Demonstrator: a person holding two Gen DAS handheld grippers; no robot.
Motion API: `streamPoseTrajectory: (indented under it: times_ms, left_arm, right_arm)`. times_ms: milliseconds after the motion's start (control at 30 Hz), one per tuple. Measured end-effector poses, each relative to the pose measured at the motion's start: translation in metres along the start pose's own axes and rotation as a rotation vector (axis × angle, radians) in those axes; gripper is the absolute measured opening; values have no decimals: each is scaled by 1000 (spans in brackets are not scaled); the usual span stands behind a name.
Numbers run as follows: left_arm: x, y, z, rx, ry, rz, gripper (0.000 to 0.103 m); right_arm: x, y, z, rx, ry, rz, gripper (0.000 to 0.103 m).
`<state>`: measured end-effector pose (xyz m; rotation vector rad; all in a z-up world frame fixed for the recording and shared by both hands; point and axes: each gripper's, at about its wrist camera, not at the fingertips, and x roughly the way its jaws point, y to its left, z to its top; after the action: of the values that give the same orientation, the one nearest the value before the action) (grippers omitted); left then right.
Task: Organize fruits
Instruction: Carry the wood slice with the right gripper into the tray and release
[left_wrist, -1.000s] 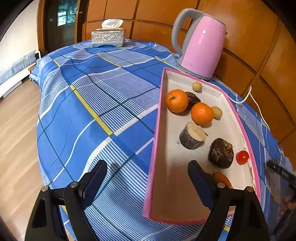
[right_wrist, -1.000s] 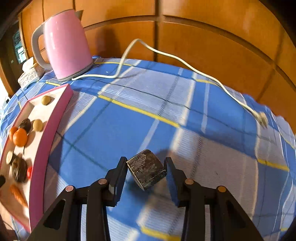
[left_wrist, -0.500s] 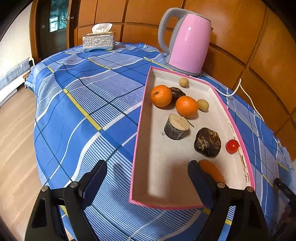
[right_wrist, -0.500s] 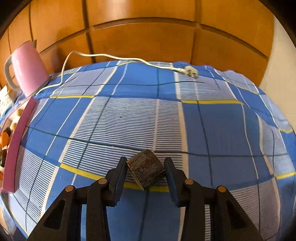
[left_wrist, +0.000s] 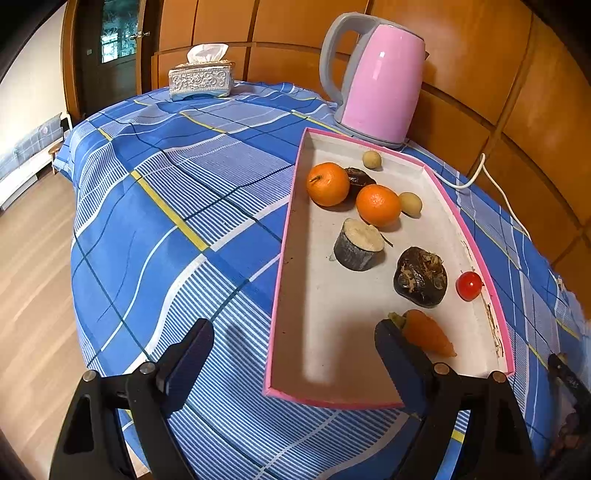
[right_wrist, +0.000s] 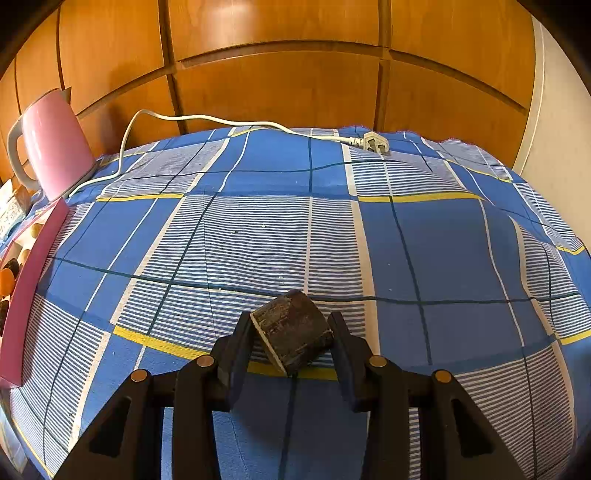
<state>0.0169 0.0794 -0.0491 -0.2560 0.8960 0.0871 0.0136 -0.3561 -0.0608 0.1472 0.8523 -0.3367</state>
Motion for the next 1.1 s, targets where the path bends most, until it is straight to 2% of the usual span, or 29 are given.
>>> streamPoseTrajectory:
  times_ms: [300,433,600,767,867,1000,1100]
  left_arm:
    - [1,11,4,-45,-12,7,89]
    - [4,16,6,-69,-6,10,89]
    - [4,17,6,-70,-7,11,89]
    - [4,17,6,-66,-10,9,89]
    - [5,16,5,-60,-6,10,89]
    - [7,17,5,-60,0,14,89]
    - [8,18,4,-64,4,17,89]
  right_arm:
    - [-1,5,3,-27,30,-33,40]
    - [-6,18,13,-31,56,25,40]
    - [-20,74,29,-154,59,215,40]
    - [-29,154,39,-326,73,404,40]
    - [-32,198,42,-395,78,487,40]
    - [-30,242,49,-437,77,539,41]
    - [-22,265,52,-433,92,535,42]
